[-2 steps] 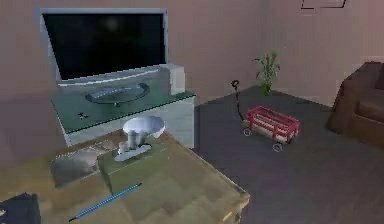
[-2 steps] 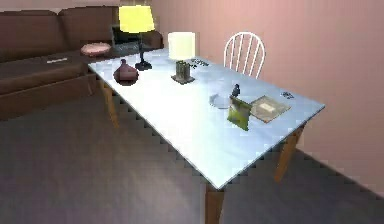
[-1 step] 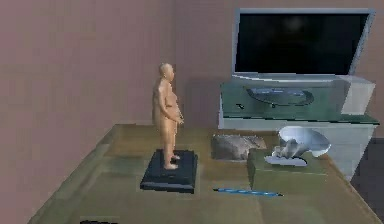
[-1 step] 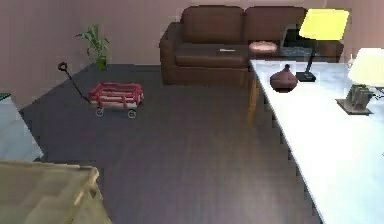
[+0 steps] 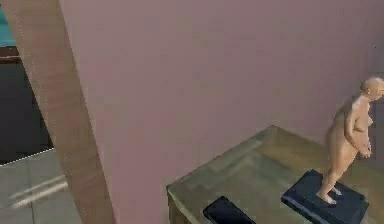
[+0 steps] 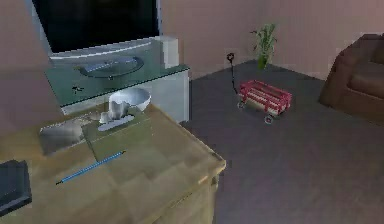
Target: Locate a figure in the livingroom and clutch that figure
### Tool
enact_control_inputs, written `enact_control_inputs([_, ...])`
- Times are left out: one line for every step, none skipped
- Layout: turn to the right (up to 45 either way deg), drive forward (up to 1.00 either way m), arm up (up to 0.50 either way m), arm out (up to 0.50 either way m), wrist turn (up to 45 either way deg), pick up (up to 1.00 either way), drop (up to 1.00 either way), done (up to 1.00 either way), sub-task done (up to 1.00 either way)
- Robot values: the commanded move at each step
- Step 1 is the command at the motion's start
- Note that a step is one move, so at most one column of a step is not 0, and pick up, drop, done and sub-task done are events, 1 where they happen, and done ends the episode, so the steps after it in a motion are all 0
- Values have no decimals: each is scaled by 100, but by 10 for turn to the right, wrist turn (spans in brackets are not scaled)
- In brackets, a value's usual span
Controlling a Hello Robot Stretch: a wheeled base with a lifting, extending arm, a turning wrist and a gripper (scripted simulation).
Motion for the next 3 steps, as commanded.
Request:
enact_control_inputs([-420, 0, 0, 0, 0, 0, 0, 0, 0])
enact_control_inputs([0, 0, 50, 0, 0, 0, 0, 0, 0])
enact_control_inputs([0, 0, 38, 0, 0, 0, 0, 0, 0])
